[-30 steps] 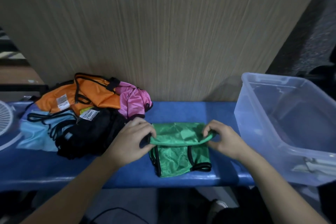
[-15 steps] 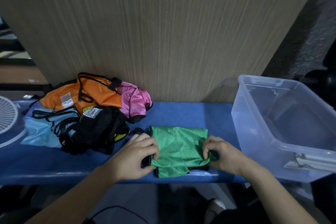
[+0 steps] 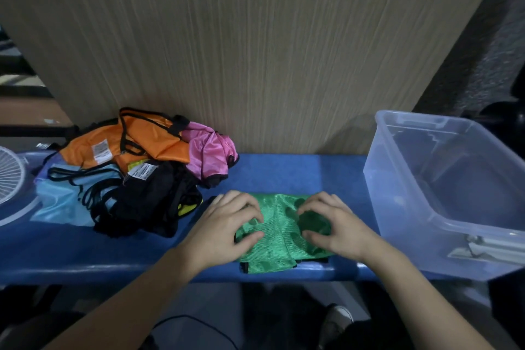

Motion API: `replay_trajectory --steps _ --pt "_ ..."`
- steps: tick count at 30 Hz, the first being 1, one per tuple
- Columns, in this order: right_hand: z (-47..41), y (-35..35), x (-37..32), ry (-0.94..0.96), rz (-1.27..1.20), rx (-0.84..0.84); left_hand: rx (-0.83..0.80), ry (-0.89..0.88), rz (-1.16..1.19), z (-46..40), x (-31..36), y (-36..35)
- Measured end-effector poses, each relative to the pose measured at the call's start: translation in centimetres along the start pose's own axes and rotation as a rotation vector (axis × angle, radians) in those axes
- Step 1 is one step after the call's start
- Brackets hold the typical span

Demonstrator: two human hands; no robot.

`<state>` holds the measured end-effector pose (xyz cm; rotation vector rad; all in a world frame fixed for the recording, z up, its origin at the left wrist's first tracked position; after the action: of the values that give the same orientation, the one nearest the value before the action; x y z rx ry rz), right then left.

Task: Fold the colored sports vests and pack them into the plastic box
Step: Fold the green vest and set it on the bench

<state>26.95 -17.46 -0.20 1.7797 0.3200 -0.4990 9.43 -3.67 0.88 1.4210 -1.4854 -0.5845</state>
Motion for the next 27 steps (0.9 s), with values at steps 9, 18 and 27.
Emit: replay_trajectory --steps 9,18,27 --pt "-0.4 -3.2 1.8 -0.060 0.100 -0.207 -0.281 0.122 -0.101 0.6 -2.1 -4.1" --pt "-1.9 -3.6 1.9 -0.082 0.080 -0.186 -0.353 0.125 -0.140 -0.2 -3.9 -4.9" --pt "-4.8 -3.9 2.0 -0.103 0.106 -0.180 -0.400 0.147 -0.081 -1.5 -6.4 -5.0"
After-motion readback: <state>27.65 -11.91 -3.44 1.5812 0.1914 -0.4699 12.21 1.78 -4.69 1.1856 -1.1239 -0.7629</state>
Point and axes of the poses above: each hand's wrist, its own z-axis away from the middle knuckle, its own y-axis out of the back of the hand, x = y × z, the point moved 7 cm from there along -z, towards the middle knuckle, and after that the axes turned 7 degrees about y, right-handed, at the moved point
